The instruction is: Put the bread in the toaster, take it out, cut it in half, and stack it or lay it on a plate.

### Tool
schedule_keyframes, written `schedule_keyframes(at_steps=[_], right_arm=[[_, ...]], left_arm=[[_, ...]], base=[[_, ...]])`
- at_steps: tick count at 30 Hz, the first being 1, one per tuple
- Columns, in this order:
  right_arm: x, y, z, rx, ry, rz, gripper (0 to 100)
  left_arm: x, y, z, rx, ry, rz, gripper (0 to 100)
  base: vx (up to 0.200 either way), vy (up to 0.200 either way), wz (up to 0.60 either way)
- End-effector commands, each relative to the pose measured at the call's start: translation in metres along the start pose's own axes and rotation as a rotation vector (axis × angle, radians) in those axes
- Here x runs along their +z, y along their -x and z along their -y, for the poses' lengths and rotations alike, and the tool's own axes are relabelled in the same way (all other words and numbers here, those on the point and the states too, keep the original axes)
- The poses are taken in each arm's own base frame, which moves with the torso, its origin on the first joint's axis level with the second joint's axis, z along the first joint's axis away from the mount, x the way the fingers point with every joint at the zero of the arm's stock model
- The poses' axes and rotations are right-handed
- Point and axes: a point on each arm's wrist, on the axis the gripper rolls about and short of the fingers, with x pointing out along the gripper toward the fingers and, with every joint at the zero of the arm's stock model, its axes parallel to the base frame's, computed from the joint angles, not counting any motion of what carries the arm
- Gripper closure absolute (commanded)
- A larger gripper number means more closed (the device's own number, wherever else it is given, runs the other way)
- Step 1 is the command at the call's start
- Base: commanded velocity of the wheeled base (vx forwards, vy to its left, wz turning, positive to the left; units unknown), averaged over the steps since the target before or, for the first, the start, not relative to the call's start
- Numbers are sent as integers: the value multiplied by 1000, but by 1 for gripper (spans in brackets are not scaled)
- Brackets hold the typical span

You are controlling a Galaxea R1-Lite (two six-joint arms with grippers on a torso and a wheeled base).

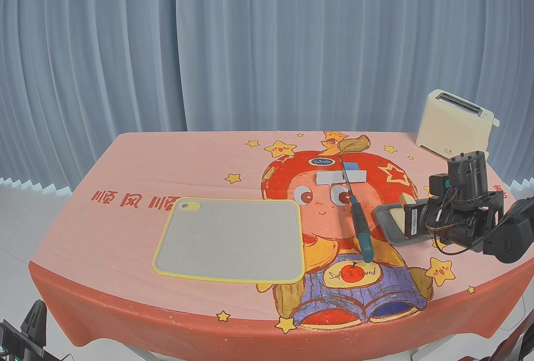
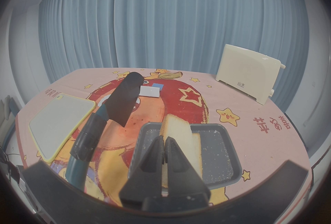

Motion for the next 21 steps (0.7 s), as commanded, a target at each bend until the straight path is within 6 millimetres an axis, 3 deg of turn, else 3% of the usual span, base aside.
schedule_keyframes(at_steps=[1,16,17,21], right_arm=[[-3,-5,0,-7,2,-17,100],[-5,-11,2,-17,5,-34,100],[-5,-11,2,-17,5,-34,0],[-5,-11,1,-14,5,-32,0]], left_arm=[[-5,-1,0,1,0,-19,100],[-5,-1,0,1,0,-19,100],[-5,-1,0,1,0,-19,100],[-5,-1,0,1,0,-19,100]], base=[[0,0,0],[0,0,0],[0,0,0],[0,0,0]])
